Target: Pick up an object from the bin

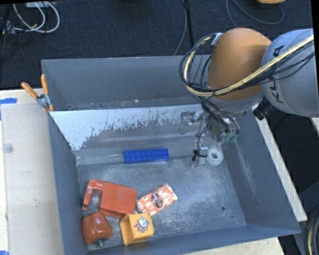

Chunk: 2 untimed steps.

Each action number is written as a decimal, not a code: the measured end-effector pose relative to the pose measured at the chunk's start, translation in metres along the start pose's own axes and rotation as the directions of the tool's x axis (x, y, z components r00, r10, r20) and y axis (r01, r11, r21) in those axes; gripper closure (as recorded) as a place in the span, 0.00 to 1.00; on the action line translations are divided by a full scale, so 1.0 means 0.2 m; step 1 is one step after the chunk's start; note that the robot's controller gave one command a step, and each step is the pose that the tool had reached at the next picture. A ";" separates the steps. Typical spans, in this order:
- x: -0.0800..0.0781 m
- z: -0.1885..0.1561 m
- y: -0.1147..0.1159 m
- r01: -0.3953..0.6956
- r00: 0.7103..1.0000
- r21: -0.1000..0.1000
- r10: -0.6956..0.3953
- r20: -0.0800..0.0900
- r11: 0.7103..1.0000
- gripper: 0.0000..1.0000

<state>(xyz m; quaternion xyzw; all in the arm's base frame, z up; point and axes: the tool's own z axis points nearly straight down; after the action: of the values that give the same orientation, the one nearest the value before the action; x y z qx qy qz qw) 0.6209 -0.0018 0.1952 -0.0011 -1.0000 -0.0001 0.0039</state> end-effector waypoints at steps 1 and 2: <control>-0.01 -0.03 0.00 0.000 1.000 0.000 0.000 0.007 1.000 0.00; 0.11 0.12 0.04 0.098 0.995 0.002 -0.098 0.013 0.995 0.00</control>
Offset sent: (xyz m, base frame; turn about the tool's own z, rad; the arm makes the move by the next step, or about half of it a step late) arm -0.0669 0.0247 -0.0836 -0.2664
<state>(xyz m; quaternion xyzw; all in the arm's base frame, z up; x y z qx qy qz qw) 0.5996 0.0063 0.1714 0.0481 -0.9988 0.0002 -0.0026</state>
